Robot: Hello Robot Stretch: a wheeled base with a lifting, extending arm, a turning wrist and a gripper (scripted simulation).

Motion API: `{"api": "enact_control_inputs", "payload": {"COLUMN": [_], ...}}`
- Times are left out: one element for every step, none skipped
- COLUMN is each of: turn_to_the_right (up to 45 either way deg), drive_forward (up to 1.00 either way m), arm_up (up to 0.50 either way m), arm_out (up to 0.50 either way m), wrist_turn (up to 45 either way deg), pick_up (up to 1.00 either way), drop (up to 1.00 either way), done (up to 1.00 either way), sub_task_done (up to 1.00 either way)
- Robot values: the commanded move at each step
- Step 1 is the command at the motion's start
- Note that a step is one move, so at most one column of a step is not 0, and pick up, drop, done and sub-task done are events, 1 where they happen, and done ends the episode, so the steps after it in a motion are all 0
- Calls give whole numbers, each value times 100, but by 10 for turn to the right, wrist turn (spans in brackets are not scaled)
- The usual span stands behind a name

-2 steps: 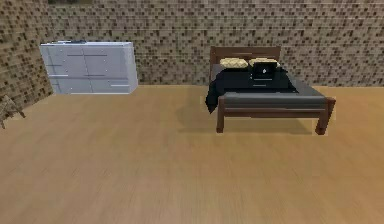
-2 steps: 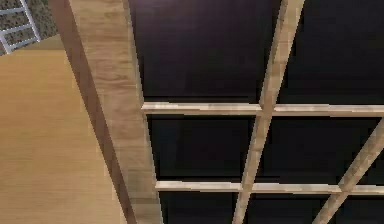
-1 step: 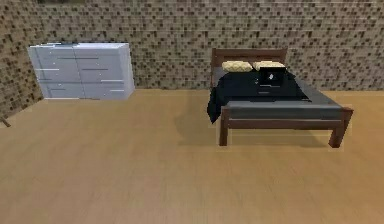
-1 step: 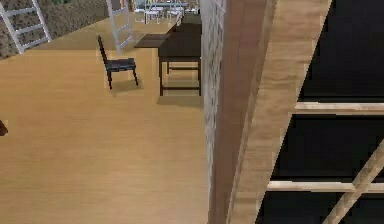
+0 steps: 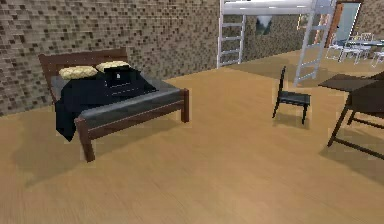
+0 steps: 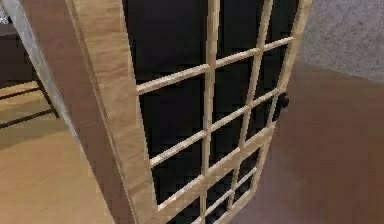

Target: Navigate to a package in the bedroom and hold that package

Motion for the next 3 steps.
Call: {"api": "enact_control_inputs", "payload": {"turn_to_the_right": [0,-450,0], "drive_forward": [30,0,15], "arm_up": [0,0,0], "arm_out": [0,0,0], "wrist_turn": [0,0,0], "pick_up": [0,0,0], "drop": [0,0,0], "done": [0,0,0], "sub_task_done": [0,0,0]}}
